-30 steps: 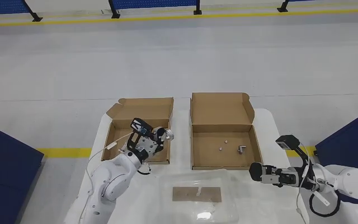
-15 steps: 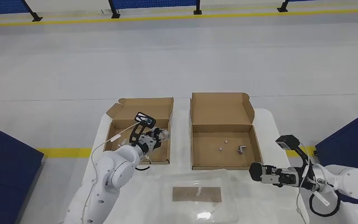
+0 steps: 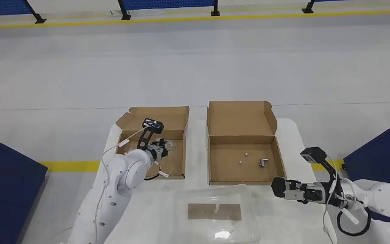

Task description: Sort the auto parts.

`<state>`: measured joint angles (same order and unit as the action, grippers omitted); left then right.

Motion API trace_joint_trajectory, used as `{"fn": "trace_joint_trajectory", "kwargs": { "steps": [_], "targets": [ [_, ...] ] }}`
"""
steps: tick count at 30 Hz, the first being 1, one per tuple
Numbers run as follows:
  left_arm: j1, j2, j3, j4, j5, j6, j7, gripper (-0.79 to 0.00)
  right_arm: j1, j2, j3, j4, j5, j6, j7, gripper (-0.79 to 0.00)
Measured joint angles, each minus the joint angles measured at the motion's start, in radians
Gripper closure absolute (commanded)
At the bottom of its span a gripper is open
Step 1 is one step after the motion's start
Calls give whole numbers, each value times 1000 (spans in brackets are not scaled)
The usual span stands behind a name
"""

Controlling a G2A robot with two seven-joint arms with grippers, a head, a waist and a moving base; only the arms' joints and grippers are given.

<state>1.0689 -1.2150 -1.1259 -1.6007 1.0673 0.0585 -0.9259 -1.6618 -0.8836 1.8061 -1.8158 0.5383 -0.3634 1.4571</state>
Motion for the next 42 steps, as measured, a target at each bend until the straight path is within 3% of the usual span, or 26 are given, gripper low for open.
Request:
{"fn": "trace_joint_trajectory", "kwargs": {
  "steps": [10,22,31,38,42],
  "targets": [
    [-171,-37,78,228,-33,105,-135,0,0,0,0,0,0,0,0,-785],
    [-177,-38,81,240,-15,124,-170,0,0,0,0,0,0,0,0,-785],
    [-340,-82,173,463,-14,233,-388,0,0,0,0,0,0,0,0,-785],
    [-437,-130,235,661,-94,252,-388,0,0,0,0,0,0,0,0,-785],
    [-439,-131,236,666,-93,253,-386,0,0,0,0,0,0,0,0,-785]
  ]
}}
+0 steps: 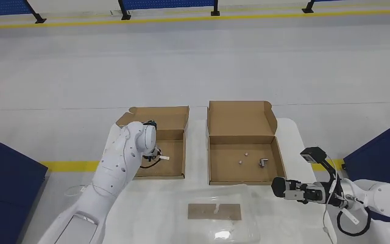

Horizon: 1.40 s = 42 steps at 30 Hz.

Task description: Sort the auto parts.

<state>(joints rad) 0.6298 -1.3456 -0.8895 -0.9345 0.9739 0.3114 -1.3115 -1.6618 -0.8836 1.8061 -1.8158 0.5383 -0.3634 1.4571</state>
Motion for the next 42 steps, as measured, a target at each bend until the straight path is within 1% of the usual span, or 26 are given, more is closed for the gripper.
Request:
{"fn": "trace_joint_trajectory", "kwargs": {
  "steps": [4,7,10,13,17,22,32,38,42],
  "targets": [
    [2,0,-1,-2,1,-1,2,0,0,0,0,0,0,0,0,-785],
    [16,1,-2,-11,9,0,25,0,0,0,0,0,0,0,0,-785],
    [8,-3,1,-2,24,28,19,0,0,0,0,0,0,0,0,-785],
    [-13,-15,22,32,46,72,18,0,0,0,0,0,0,0,0,-785],
    [-53,-43,66,101,68,128,16,0,0,0,0,0,0,0,0,-785],
    [-93,-80,105,195,50,141,35,0,0,0,0,0,0,0,0,-785],
    [-143,-160,164,390,-8,130,101,0,0,0,0,0,0,0,0,-785],
    [-163,-195,170,474,-53,99,147,0,0,0,0,0,0,0,0,-785],
    [-174,-213,171,521,-73,79,172,0,0,0,0,0,0,0,0,-785]
  ]
}}
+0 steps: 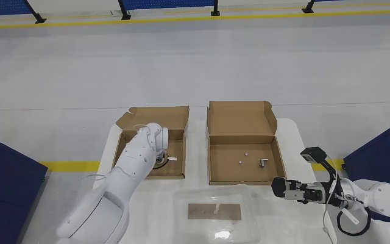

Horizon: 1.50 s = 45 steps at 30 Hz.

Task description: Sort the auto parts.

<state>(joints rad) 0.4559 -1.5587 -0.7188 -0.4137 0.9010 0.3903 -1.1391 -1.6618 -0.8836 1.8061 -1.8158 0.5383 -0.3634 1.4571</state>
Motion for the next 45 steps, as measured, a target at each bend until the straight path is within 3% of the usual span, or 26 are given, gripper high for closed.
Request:
{"fn": "trace_joint_trajectory", "kwargs": {
  "steps": [14,17,19,22,29,34,37,38,45],
  "targets": [
    [-33,-44,-1,117,-34,-43,33,0,0,0,0,0,0,0,0,-785],
    [-39,-50,-3,133,-38,-46,38,-105,0,0,0,0,0,0,0,-785],
    [-42,-53,-4,141,-39,-49,41,-246,0,0,0,0,0,0,0,-785],
    [-47,-57,-5,153,-40,-54,44,-363,0,0,0,0,0,0,0,-785],
    [-62,-60,-19,170,-55,-51,66,-385,0,0,0,0,0,0,0,-785],
    [-72,-54,-28,166,-55,-51,72,-499,0,0,0,0,0,0,0,-785],
    [-77,-48,-35,155,-53,-45,72,-674,0,0,0,0,0,0,0,-785],
    [-78,-44,-38,148,-53,-46,74,-782,0,0,0,0,0,0,0,-785],
    [-75,-8,-73,76,-53,-77,81,-785,0,0,0,0,0,0,0,-785]
  ]
}}
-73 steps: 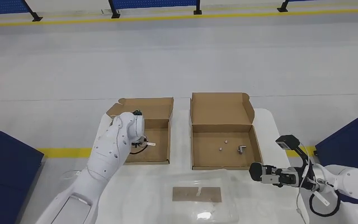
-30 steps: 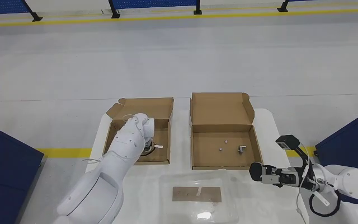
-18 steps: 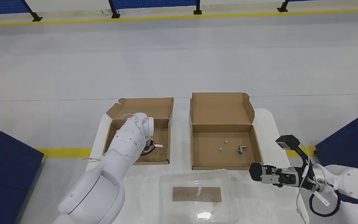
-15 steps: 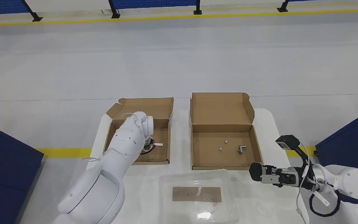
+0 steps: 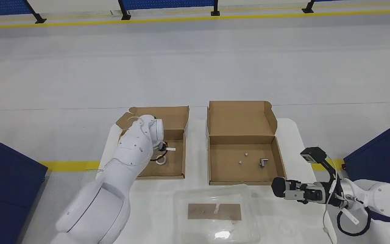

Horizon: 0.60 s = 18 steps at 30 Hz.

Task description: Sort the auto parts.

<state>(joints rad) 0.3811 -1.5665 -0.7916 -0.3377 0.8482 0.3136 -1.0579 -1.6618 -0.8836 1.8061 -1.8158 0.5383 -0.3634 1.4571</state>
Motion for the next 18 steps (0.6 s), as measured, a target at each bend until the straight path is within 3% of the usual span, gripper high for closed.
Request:
{"fn": "trace_joint_trajectory", "kwargs": {
  "steps": [4,10,14,18],
  "targets": [
    [25,35,-38,-86,-11,-51,-14,-785,0,0,0,0,0,0,0,-785],
    [129,120,-142,-336,-2,-128,-84,-785,0,0,0,0,0,0,0,-785],
    [288,198,-278,-640,24,-177,-174,-785,0,0,0,0,0,0,0,-785],
    [476,254,-414,-955,42,-205,-263,-785,0,0,0,0,0,0,0,-785]
  ]
}}
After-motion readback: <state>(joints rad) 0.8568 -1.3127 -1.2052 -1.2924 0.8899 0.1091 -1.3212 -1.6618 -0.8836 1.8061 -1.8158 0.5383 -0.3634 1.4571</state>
